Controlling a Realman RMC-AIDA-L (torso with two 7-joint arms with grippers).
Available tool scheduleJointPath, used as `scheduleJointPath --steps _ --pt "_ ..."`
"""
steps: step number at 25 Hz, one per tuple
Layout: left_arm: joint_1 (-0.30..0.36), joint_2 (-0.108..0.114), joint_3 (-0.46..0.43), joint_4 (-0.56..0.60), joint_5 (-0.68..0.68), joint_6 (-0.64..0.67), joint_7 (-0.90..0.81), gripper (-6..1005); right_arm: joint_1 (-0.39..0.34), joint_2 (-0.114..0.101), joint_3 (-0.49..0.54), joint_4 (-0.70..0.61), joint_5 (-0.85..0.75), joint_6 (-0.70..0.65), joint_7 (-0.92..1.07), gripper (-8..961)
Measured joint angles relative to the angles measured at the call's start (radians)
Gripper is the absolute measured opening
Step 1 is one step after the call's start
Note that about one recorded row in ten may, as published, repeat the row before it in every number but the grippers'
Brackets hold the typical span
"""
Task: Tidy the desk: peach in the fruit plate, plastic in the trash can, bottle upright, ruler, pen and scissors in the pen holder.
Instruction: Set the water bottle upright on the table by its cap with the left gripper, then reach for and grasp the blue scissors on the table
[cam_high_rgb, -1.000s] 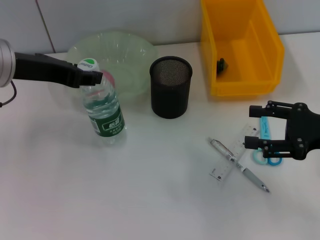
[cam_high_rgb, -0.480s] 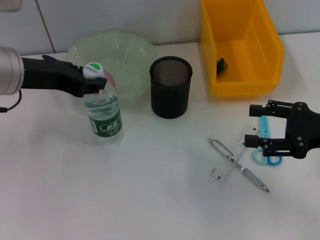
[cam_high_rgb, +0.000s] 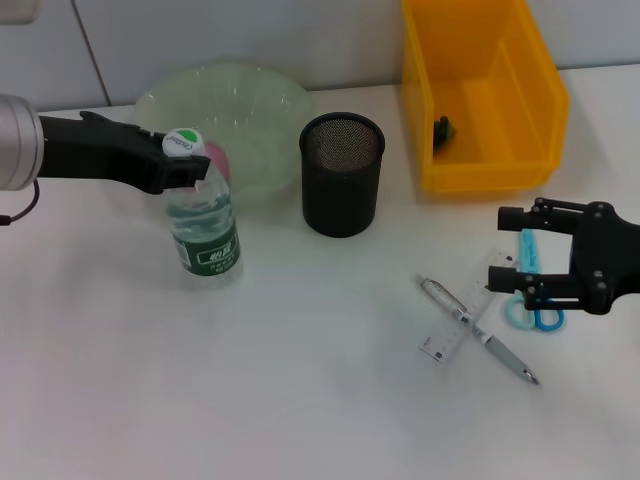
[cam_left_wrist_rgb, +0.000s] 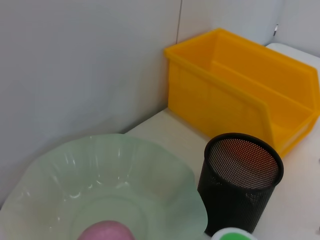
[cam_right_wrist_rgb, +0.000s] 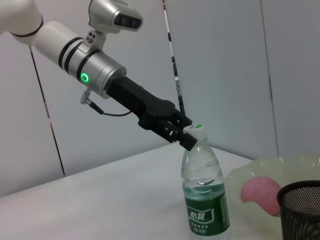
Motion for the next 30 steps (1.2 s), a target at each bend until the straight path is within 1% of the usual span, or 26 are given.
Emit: scheduleJointPath --steps 2,10,18,21,22,23,25,27,28,29,30 --pt "0.001 0.002 0.002 0.000 0.000 -0.001 0.000 449 0.001 0.000 0.000 0.000 0.000 0.000 0.001 802" --pt "0.002 0.003 0.003 0.000 0.000 0.006 0.008 625 0.001 0.000 0.001 0.000 0.000 -0.001 0.001 803" --pt "0.000 0.003 0.004 0.010 -0.002 0.037 0.031 751 -0.001 0.000 0.002 0.002 0.000 -0.001 0.001 803" --pt "0.011 0.004 -0.034 0.053 -0.024 0.075 0.063 800 -0.002 0.000 0.002 0.003 0.002 -0.001 0.001 803" --pt "0.011 0.004 -0.034 0.053 -0.024 0.075 0.063 800 -0.003 0.000 0.003 0.003 0.004 -0.001 0.001 802" --pt "0.015 0.004 -0.048 0.062 -0.036 0.083 0.072 800 -0.003 0.000 0.003 0.003 0.007 -0.002 0.001 802" --pt "0.028 0.005 -0.126 0.078 -0.100 0.123 0.121 799 -0.005 0.000 0.003 0.003 0.012 -0.005 0.001 802" --pt "0.030 0.005 -0.183 0.075 -0.153 0.157 0.157 799 -0.005 0.000 0.005 0.003 0.015 -0.006 0.001 802" --pt "0.033 0.005 -0.263 0.055 -0.231 0.204 0.207 800 -0.005 0.000 0.007 0.003 0.015 -0.006 0.002 802" --pt "0.034 0.005 -0.283 0.046 -0.260 0.221 0.227 800 -0.004 0.000 0.008 0.003 0.015 -0.007 0.004 802" --pt "0.037 0.005 -0.328 0.023 -0.319 0.254 0.269 800 -0.003 0.000 0.009 0.003 0.015 -0.006 0.005 802"
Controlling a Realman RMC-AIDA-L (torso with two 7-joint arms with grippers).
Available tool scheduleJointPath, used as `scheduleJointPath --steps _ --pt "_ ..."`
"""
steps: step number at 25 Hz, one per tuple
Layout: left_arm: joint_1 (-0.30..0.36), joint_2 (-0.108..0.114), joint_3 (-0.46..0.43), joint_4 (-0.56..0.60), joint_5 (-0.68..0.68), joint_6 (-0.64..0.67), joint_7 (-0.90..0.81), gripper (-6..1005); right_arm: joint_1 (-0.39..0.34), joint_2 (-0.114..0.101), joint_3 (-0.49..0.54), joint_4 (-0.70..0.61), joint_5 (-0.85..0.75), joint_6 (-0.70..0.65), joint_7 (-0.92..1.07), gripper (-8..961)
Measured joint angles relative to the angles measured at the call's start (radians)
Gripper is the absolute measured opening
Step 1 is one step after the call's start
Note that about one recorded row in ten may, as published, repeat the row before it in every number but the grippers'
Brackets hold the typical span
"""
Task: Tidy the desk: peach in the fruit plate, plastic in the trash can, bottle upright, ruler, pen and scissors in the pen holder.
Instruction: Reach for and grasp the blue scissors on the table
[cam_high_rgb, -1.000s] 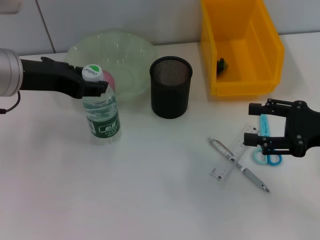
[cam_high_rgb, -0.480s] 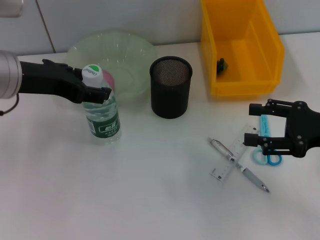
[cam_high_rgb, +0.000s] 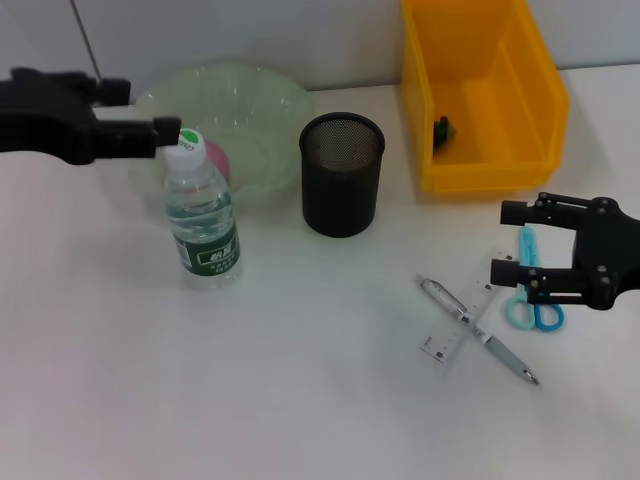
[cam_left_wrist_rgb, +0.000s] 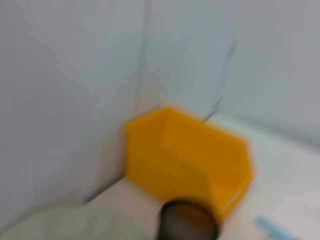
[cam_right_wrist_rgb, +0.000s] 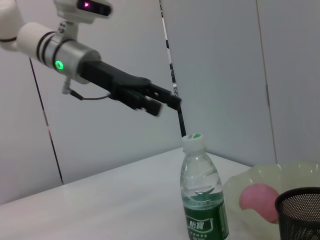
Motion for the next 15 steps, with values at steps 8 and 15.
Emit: scheduleJointPath --steps 8,15 --pt "0.048 0.000 -0.181 -0.327 -0.292 0.166 0.416 802 0.009 0.000 0.002 -0.002 0.000 0.008 0.022 802" --pt "0.098 -0.005 -0.135 -0.587 -0.333 0.162 0.780 800 0.016 -0.002 0.004 -0.003 0.000 0.012 0.055 803"
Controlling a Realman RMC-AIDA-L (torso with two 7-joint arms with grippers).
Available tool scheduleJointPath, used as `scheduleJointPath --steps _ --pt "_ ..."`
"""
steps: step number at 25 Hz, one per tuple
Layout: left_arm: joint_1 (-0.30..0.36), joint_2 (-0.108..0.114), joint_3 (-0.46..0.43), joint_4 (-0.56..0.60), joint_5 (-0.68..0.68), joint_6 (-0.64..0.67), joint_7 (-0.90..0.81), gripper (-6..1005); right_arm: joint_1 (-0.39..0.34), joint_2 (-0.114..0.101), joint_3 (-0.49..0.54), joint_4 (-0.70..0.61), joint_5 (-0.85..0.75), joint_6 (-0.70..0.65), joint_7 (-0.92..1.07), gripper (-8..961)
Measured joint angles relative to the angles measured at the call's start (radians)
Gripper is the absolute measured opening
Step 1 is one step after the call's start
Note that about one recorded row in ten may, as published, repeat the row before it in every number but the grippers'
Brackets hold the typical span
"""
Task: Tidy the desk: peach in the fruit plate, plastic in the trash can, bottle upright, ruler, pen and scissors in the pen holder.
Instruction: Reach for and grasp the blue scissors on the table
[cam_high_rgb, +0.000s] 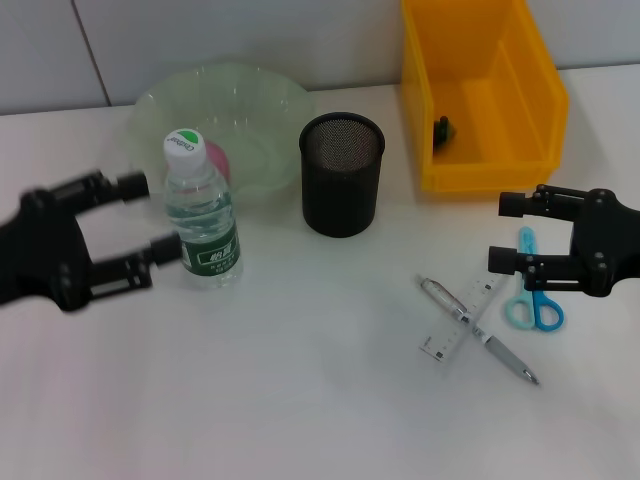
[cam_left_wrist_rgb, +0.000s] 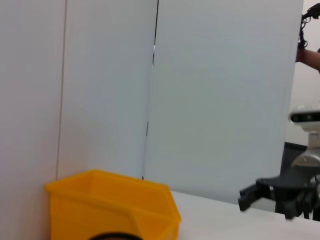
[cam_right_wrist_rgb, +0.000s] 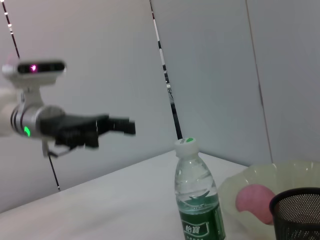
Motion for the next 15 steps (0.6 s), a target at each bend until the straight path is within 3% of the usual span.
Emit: scheduleJointPath --steps 1,4,10,15 --pt "-0.004 0.003 0.000 -0.089 0.000 -0.003 0.079 799 0.000 -0.001 0.000 0.001 -0.001 0.001 0.005 803" --pt "-0.007 0.005 0.003 -0.187 0.010 -0.003 0.192 798 0.000 -0.003 0.000 0.004 -0.005 0.010 0.019 803" --pt "-0.002 0.003 0.033 -0.249 0.026 -0.011 0.279 796 -0.007 -0.006 -0.001 0.004 -0.007 0.024 0.058 803" --pt "-0.004 0.002 0.109 -0.275 0.044 -0.072 0.302 794 -0.010 -0.005 0.000 -0.001 -0.008 0.017 0.084 802"
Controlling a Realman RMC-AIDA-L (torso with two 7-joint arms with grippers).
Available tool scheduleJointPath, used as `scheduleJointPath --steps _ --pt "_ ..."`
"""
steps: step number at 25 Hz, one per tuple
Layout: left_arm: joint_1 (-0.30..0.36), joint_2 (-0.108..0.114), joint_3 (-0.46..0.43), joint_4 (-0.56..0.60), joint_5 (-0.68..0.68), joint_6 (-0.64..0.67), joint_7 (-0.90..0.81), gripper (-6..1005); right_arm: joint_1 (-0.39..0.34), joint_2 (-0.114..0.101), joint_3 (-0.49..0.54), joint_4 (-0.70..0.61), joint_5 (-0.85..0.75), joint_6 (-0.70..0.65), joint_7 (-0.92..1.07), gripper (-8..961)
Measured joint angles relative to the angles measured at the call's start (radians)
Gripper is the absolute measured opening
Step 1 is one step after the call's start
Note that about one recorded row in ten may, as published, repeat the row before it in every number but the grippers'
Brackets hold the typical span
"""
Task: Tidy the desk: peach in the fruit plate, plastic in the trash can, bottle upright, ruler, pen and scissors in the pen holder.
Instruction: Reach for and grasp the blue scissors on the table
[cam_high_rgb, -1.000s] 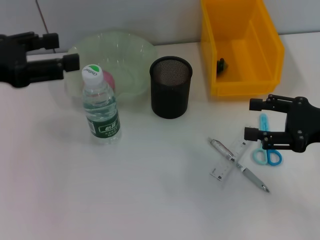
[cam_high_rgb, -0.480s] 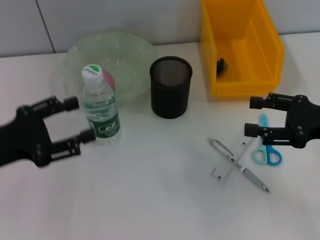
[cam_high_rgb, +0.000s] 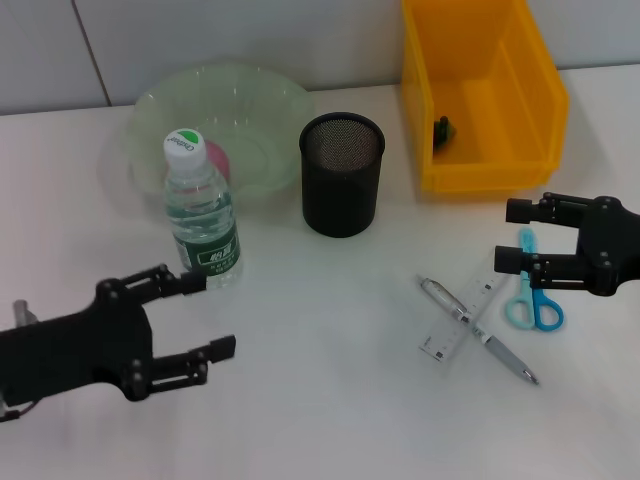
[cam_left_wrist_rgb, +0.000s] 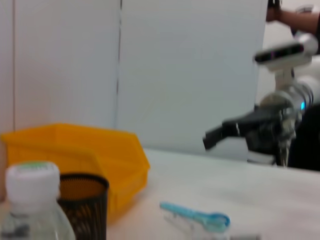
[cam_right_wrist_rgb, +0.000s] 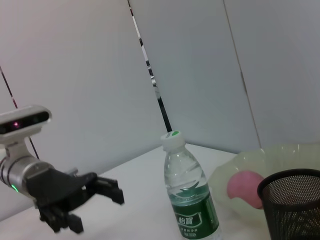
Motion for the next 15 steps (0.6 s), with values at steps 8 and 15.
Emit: scheduleJointPath --steps 8,15 --pt "-0.005 -0.005 0.082 -0.003 0.003 -0.095 0.011 791 -0.010 0.011 0.000 -0.041 0.002 -0.004 0.038 802" --pt "-0.010 -0.004 0.082 0.001 0.000 -0.094 0.012 789 -0.009 0.029 0.000 -0.100 0.005 -0.024 0.084 802"
